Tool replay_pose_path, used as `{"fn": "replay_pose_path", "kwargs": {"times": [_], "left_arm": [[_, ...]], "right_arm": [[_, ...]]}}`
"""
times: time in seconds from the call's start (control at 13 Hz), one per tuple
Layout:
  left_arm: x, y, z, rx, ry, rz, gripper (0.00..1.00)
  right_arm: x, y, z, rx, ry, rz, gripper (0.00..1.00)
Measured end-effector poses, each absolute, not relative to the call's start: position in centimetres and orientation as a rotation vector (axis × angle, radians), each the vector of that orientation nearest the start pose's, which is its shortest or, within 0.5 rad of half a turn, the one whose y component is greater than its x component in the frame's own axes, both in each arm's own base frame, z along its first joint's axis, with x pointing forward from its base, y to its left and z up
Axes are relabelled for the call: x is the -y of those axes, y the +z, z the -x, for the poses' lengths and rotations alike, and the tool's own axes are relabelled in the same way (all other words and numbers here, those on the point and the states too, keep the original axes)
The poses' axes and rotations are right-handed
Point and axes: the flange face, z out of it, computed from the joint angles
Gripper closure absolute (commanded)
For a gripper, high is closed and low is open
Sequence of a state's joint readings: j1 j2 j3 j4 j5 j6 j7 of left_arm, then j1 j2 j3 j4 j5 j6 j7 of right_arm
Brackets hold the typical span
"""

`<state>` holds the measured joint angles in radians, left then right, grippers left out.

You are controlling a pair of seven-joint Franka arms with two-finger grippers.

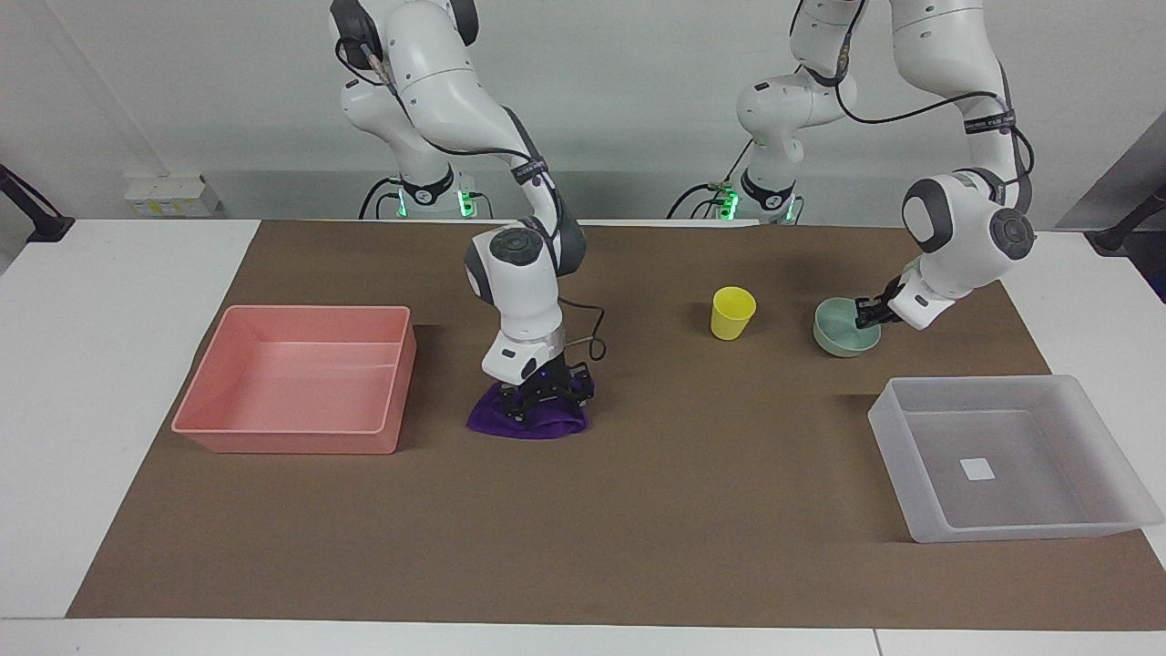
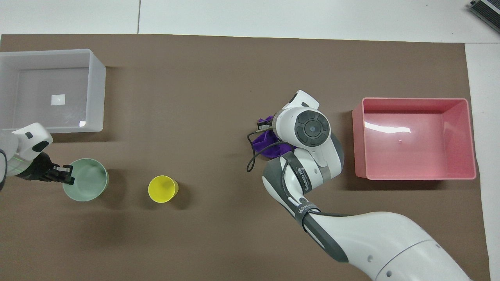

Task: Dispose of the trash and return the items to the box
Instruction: 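Carry the cloth into the pink box while the left gripper places the bowl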

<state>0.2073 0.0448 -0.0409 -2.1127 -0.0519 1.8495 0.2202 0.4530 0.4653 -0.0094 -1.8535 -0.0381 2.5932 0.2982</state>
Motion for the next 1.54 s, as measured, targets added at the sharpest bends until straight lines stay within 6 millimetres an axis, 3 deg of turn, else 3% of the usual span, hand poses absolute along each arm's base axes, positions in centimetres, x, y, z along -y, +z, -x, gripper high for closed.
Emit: {"fn": "replay_pose_path", "kwargs": {"times": [0.15, 0.31, 0.46, 0.62, 0.85, 1.08, 1.31, 1.54], "left_arm": [[-8.3, 42.6, -52.3, -0.062, 0.472, 3.216, 1.00], [-8.6, 47.6, -53.9, -0.067, 0.381, 3.219, 1.00], [-9.0, 51.5, -55.5, -0.066, 0.279, 3.218, 1.00], [-9.9, 53.0, -58.1, -0.030, 0.206, 3.217, 1.00], [-12.9, 51.0, -62.9, 0.119, 0.120, 3.213, 1.00], [-15.8, 46.4, -67.3, 0.228, -0.060, 3.193, 1.00], [-17.9, 41.1, -69.4, 0.366, -0.139, 3.191, 1.00], [-19.9, 37.2, -69.4, 0.432, -0.080, 3.193, 0.99]], "right_arm": [[-28.6, 29.8, -60.0, 0.216, -0.359, 3.049, 1.00], [-28.4, 31.1, -59.8, 0.184, -0.315, 3.068, 1.00], [-27.9, 33.9, -59.8, 0.102, -0.279, 3.085, 1.00], [-27.4, 37.9, -59.9, 0.021, -0.256, 3.097, 1.00], [-25.8, 44.5, -59.8, -0.060, -0.255, 3.099, 1.00], [-21.6, 51.0, -59.3, -0.156, -0.295, 3.085, 1.00], [-14.8, 56.6, -58.3, -0.259, -0.324, 3.082, 1.00], [-6.4, 59.0, -58.1, -0.214, -0.331, 3.117, 1.00]]}}
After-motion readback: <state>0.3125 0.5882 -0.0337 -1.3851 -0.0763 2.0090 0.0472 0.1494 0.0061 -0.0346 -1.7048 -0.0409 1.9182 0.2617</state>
